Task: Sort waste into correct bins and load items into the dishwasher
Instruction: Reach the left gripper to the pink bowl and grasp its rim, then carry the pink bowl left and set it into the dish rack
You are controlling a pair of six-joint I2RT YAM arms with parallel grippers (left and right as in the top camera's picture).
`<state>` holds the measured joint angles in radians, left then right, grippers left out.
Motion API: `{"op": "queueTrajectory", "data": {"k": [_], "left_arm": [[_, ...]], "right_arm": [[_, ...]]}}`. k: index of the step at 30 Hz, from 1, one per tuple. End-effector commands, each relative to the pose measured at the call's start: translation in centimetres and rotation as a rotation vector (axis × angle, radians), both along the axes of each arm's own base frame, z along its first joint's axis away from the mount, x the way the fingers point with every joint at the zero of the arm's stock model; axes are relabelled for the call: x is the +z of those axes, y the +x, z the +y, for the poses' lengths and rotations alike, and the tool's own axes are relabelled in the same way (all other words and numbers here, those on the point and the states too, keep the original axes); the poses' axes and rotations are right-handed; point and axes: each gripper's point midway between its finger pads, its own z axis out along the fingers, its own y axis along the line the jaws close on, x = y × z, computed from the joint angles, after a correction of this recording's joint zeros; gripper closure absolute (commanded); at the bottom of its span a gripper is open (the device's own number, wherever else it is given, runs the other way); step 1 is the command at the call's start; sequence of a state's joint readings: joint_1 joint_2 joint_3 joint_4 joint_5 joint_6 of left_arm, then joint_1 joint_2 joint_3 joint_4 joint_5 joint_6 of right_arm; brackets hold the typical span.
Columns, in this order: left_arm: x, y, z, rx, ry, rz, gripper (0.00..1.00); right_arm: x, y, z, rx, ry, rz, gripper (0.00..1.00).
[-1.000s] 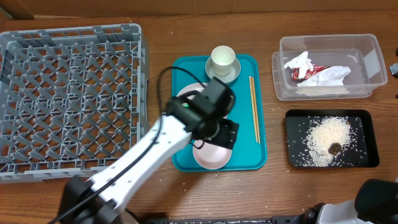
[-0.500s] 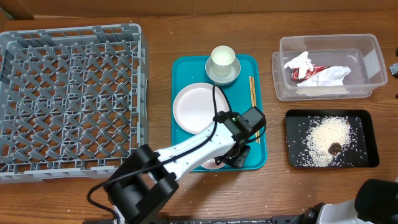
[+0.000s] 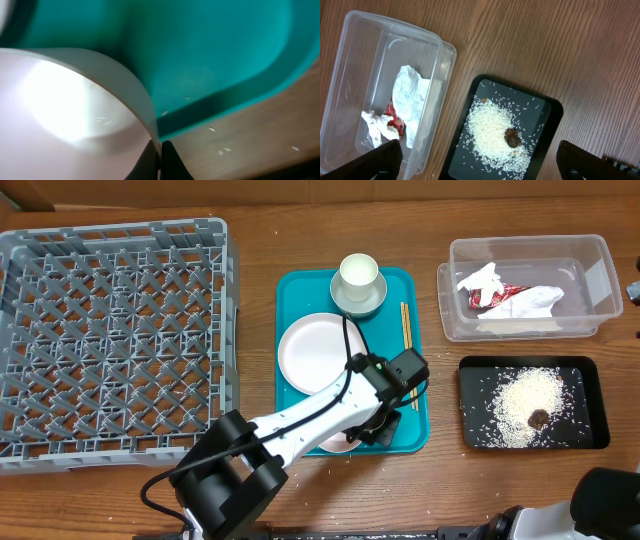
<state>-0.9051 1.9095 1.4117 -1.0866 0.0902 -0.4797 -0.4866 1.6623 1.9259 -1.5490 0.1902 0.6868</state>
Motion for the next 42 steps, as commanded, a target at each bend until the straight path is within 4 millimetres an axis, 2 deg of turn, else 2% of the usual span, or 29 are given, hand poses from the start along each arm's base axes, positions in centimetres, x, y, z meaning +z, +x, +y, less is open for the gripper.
{"op": "queueTrajectory", "data": {"k": [1,6,9,10,11,12,13,16,19,21,23,24,27,32,38,42], "left_arm": [[5.2,2.5,-3.0,0.029,-0.128,-0.040,0.96],[15.3,6.1,-3.5,0.063,-0.250,-0.153,0.96],[21.2,8.9,-1.6,0.113,-0.316,-0.261,0.96],[22.4,9.7,-0.8,0.129,-0.329,-0.289,0.96],[24.0,10.9,0.6,0.156,-0.343,-0.329,0.96],[25.8,12.6,2.9,0.214,-0.348,-0.381,0.96],[27.7,15.2,7.2,0.332,-0.353,-0.442,0.96],[29.0,19.0,14.0,0.517,-0.382,-0.492,0.96],[29.2,22.7,21.3,0.695,-0.428,-0.537,0.96],[28.9,24.7,25.4,0.783,-0.479,-0.547,0.96],[28.4,26.4,28.2,0.832,-0.586,-0.523,0.96],[27.9,27.7,30.0,0.848,-0.695,-0.492,0.96],[26.0,29.7,33.0,0.874,-0.851,-0.436,0.96],[21.9,31.8,37.7,0.933,-1.009,-0.356,0.96],[18.0,32.4,41.9,0.988,-1.173,-0.276,0.96],[15.6,32.3,43.4,1.042,-1.212,-0.217,0.96]], "right_arm": [[0.7,0.1,-0.3,-0.002,-0.021,-0.016,0.00],[0.7,0.1,-0.3,-0.002,-0.021,-0.016,0.00],[0.7,0.1,-0.3,-0.002,-0.021,-0.016,0.00],[0.7,0.1,-0.3,-0.002,-0.021,-0.016,0.00],[0.7,0.1,-0.3,-0.002,-0.021,-0.016,0.00],[0.7,0.1,-0.3,-0.002,-0.021,-0.016,0.00],[0.7,0.1,-0.3,-0.002,-0.021,-0.016,0.00],[0.7,0.1,-0.3,-0.002,-0.021,-0.016,0.00],[0.7,0.1,-0.3,-0.002,-0.021,-0.016,0.00],[0.7,0.1,-0.3,-0.002,-0.021,-0.016,0.00],[0.7,0.1,-0.3,-0.002,-0.021,-0.016,0.00],[0.7,0.1,-0.3,-0.002,-0.021,-0.016,0.00],[0.7,0.1,-0.3,-0.002,-0.021,-0.016,0.00],[0.7,0.1,-0.3,-0.002,-0.021,-0.016,0.00],[0.7,0.1,-0.3,-0.002,-0.021,-0.016,0.00],[0.7,0.1,-0.3,-0.002,-0.021,-0.016,0.00]]}}
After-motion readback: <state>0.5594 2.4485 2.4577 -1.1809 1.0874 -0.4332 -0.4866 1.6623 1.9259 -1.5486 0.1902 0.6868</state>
